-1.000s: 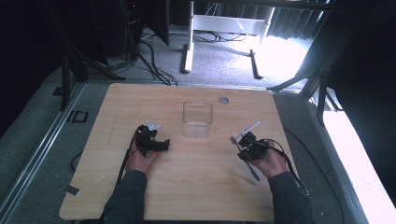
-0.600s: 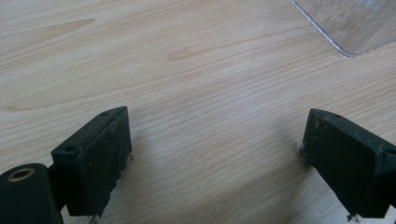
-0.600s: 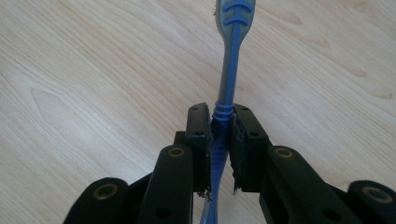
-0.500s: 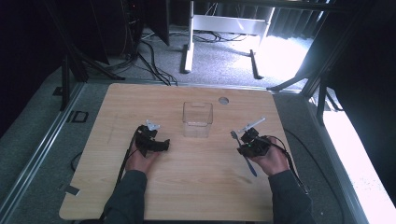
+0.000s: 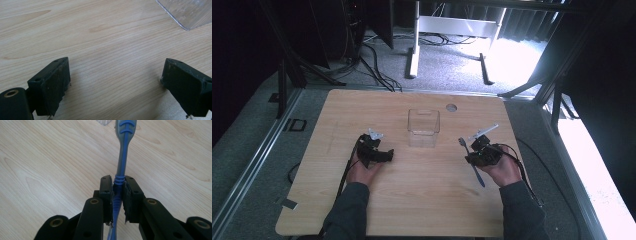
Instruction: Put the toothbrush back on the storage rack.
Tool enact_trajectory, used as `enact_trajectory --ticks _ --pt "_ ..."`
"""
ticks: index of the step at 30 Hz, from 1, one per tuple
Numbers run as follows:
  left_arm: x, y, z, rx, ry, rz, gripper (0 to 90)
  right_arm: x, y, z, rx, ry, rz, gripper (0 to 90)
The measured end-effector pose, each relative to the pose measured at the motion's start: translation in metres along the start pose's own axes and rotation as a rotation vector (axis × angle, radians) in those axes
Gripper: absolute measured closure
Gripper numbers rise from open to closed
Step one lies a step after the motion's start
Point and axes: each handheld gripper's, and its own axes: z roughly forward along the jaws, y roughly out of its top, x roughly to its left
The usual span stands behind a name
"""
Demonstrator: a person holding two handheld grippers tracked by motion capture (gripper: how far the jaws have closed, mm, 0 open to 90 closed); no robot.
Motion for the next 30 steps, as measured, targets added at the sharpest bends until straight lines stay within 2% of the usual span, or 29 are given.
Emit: enact_trajectory --ticks 8,18,30 --pt "0.000 0.000 0.000 0.000 0.000 0.000 8.7 -0.002 0.001 -0.003 -0.040 0.001 0.015 78.6" --pt "0.000 0.000 0.000 0.000 0.000 0.000 8.7 -0.002 0.002 -0.008 -0.104 -0.019 0.032 78.6" --pt "0.000 0.000 0.000 0.000 0.000 0.000 8.7 -0.001 0.003 -0.011 -0.149 -0.023 0.041 78.6"
